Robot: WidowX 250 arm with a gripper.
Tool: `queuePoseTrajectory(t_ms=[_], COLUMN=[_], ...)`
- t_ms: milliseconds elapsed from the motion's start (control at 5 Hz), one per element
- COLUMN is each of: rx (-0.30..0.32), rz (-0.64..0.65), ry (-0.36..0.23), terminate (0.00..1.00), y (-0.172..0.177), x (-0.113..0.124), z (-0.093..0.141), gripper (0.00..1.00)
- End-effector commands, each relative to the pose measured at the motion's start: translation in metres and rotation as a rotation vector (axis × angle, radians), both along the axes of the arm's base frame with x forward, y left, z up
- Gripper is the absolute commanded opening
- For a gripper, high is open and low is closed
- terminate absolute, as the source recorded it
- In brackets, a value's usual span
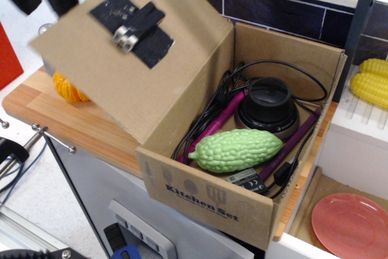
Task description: Close brown1fbox flap
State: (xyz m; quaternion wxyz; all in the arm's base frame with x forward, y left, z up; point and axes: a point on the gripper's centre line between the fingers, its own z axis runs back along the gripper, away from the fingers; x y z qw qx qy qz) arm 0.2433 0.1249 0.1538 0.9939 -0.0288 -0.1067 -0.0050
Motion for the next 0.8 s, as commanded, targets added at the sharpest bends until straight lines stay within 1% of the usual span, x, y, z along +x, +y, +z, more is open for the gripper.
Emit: queuePoseTrajectory(t_ms=[0, 200, 400, 600], rx=[0.056, 0.082, 0.065, 0.055], rz=[0.010, 0.087, 0.138, 0.193], ry=[-0.032, -0.058, -0.088, -0.087], terminate=[0.00, 0.00, 0.00, 0.00], y=[-0.049, -0.088, -0.128, -0.171], x=[0.024, 0.021, 0.026, 0.034], z=[0.040, 0.056, 0.061, 0.052], gripper=[1.00, 1.00, 1.00, 1.00])
